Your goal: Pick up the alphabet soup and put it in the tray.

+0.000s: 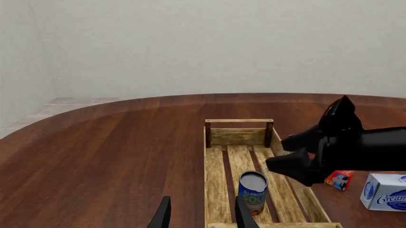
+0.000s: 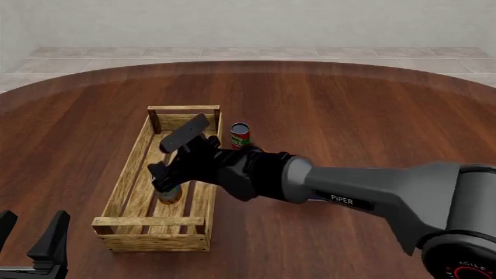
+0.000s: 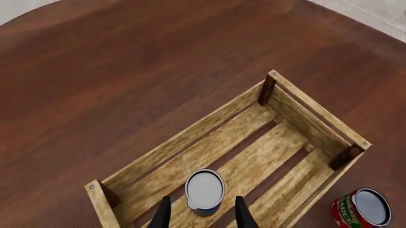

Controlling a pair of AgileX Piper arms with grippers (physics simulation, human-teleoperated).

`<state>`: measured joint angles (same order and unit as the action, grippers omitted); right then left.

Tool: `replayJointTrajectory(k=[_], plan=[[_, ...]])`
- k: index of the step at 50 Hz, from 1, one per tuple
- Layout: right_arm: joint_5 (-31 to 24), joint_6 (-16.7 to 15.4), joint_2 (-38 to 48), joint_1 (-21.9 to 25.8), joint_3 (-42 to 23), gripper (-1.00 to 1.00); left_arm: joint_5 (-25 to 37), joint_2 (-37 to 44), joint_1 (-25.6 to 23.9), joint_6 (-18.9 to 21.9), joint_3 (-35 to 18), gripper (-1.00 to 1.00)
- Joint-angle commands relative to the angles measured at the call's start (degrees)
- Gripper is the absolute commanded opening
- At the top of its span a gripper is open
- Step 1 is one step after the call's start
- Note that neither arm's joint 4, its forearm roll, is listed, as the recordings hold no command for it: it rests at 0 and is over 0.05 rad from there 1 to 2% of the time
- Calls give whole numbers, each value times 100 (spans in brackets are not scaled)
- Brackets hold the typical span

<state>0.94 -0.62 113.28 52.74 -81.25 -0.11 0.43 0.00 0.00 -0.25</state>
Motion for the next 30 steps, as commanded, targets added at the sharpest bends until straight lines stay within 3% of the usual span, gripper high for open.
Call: replayJointTrajectory(k=[1,6,10,30], plan=[[400,64,-783,-10,681,100,0,0,0,0,0,100],[736,234,-1373,-127,1269,100,0,0,0,0,0,100],[764,153,-1646,-112,1611,100,0,0,0,0,0,100],[624,159,-2019,-51,1755,100,0,0,0,0,0,100]])
